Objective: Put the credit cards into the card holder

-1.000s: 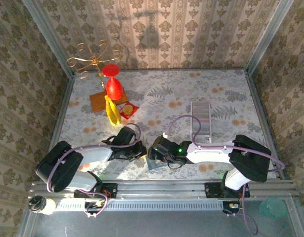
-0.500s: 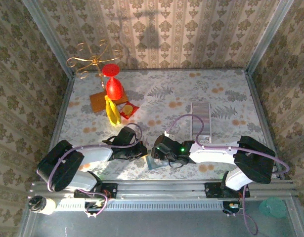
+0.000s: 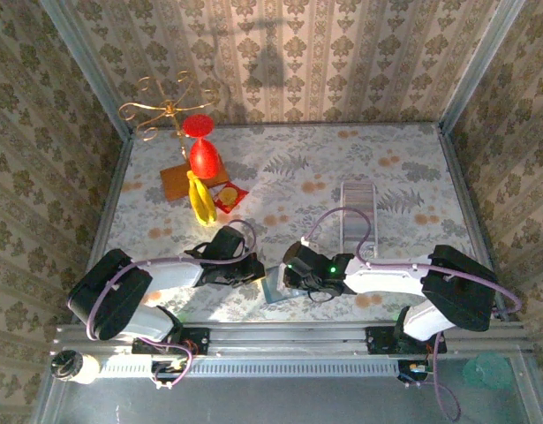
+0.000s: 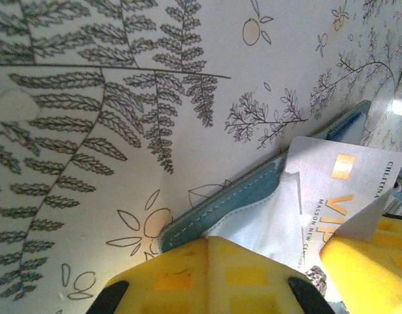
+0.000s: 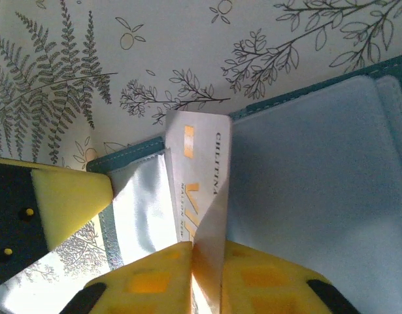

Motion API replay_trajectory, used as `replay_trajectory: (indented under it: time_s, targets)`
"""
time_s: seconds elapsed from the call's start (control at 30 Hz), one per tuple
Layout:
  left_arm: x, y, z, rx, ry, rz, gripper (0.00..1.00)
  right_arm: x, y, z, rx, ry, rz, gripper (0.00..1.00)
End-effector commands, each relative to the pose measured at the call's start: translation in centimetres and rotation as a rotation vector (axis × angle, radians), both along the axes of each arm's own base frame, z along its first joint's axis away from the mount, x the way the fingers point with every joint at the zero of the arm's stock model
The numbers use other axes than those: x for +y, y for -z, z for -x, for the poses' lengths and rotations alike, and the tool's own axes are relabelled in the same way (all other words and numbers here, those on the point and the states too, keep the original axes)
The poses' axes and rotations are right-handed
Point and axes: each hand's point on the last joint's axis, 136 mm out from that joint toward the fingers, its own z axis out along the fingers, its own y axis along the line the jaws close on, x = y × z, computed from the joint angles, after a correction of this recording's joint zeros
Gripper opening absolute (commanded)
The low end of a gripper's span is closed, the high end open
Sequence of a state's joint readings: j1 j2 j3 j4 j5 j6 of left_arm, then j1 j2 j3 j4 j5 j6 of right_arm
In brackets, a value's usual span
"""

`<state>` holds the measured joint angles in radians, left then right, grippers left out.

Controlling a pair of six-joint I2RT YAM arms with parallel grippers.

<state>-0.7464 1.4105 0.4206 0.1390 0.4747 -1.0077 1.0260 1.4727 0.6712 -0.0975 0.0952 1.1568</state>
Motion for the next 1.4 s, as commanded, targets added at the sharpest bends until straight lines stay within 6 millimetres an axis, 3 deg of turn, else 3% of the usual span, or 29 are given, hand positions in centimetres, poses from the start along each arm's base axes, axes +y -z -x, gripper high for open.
replay_trajectory:
  time_s: [0.0, 0.1, 0.9, 1.3, 1.37]
  targets:
    - [2.0, 2.8, 1.9, 0.070, 0.019, -0.129, 0.00, -0.4, 0.1, 0.4, 0.019, -0.015, -0.024, 0.08]
    - [2.0, 2.8, 2.0, 0.071, 0.020, -0.135, 0.00, -0.4, 0.5, 0.6, 0.040, -0.038, -0.048, 0.00]
    - [1.6, 3.0, 1.6, 0.071, 0.021, -0.173, 0.00, -1.3, 1.3, 3.2, 0.162, -0.206, -0.158, 0.00]
    - [2.1, 2.9, 1.8, 0.063, 0.011, -0.195, 0.00, -0.3, 0.1, 2.5, 0.127, -0.209, -0.278, 0.00]
    - [2.2, 2.8, 1.9, 0.062, 0.012, -0.198, 0.00, -0.2, 0.9, 2.6, 0.147, -0.211, -0.266, 0.00]
